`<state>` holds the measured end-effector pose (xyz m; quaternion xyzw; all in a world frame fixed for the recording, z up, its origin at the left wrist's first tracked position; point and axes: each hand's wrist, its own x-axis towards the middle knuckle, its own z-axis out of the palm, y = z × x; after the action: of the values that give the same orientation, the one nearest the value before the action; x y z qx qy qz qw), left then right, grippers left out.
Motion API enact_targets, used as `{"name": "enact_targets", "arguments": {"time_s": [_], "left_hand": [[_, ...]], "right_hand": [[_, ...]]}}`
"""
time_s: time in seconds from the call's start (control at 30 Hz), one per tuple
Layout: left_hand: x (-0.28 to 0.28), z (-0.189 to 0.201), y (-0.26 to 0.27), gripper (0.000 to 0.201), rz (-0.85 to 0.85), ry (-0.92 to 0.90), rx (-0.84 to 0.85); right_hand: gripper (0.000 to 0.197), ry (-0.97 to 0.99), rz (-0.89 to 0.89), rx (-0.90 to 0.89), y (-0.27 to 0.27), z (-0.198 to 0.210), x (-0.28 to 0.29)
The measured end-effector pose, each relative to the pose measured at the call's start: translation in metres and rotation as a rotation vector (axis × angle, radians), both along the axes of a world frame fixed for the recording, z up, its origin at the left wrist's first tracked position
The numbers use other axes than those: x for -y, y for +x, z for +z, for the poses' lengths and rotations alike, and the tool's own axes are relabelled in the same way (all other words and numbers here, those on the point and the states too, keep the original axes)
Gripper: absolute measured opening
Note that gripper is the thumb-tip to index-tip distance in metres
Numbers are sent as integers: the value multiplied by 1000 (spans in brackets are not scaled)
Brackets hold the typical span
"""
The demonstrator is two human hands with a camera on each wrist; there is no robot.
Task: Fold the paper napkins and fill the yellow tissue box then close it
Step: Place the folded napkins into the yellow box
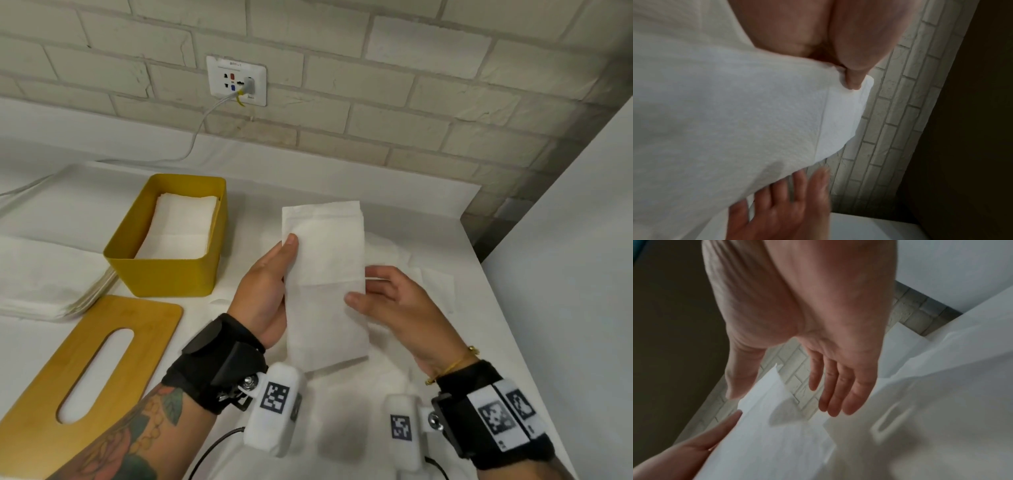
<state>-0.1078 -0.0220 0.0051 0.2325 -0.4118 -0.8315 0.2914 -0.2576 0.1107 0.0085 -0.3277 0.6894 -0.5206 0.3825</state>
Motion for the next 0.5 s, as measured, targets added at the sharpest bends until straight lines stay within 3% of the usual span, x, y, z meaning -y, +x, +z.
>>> {"name": "enact_targets", "arguments": {"time_s": [0.13, 0.3, 0.43, 0.5], "left_hand": [[-8, -1, -1, 47, -64, 20, 0], [-7, -12, 9, 43, -99, 100, 31], [4, -19, 15, 38, 6, 145, 43], [12, -21, 20, 33, 75, 146, 38]], "right_hand": [[29, -58, 17, 86, 14, 0, 13], [30, -28, 79, 187, 22, -20, 19], [27, 149, 216, 93, 29, -38, 11], [15, 251, 337, 58, 25, -38, 0]]}}
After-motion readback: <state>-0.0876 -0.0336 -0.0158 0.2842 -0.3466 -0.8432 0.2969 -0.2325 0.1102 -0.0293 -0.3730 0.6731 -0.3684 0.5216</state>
